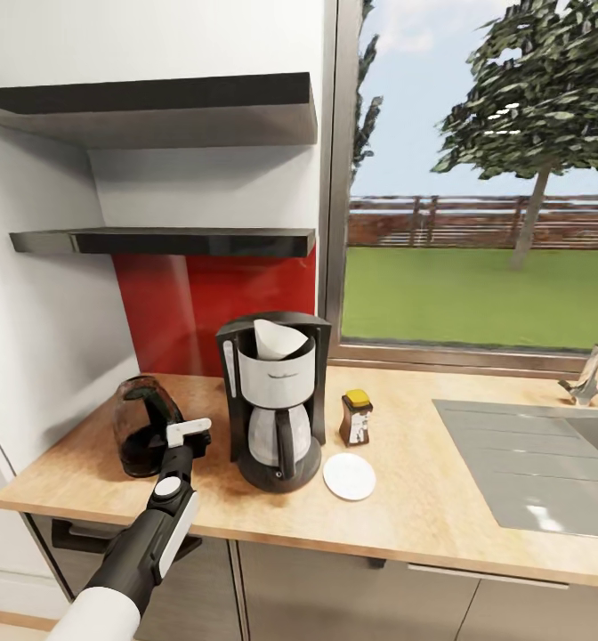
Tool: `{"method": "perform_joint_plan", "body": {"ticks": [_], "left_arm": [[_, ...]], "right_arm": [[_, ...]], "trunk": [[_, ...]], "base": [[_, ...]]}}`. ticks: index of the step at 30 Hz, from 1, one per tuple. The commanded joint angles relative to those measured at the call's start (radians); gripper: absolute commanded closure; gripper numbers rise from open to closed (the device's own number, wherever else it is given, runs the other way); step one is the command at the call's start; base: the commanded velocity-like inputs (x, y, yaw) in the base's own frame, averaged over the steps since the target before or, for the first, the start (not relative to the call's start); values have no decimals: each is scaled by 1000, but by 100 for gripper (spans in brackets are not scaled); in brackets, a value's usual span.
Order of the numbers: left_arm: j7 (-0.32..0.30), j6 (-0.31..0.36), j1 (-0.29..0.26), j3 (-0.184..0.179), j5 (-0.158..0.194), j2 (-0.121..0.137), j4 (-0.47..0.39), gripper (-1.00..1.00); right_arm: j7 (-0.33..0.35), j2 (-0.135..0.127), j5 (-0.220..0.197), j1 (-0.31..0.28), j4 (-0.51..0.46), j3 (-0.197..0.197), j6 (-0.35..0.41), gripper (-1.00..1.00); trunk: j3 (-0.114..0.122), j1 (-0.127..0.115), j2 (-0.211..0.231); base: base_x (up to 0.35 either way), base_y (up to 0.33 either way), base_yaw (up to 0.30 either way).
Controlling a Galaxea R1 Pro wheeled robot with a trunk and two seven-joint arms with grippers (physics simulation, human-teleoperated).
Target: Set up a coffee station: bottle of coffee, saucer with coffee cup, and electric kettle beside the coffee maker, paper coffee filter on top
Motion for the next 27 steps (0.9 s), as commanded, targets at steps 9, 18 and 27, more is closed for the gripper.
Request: {"method": "perform_joint_plan", "body": {"ticks": [9,18,27], "left_arm": [[8,4,0,-3,3,2,-1,-100],[8,4,0,-2,3,2,-1,-100],[8,4,0,12,3,2,-1,-100]], "right_arm": [[-4,-1,10,25,0,-8,1,-100],[-5,-1,10,26,0,-8,2,-100],[-5,-1,10,26,0,-8,2,-100]], "trunk": [[0,1,-1],[0,1,-1],[0,1,-1]], "base": [[21,0,0],[57,30,0],[10,6,0]]}}
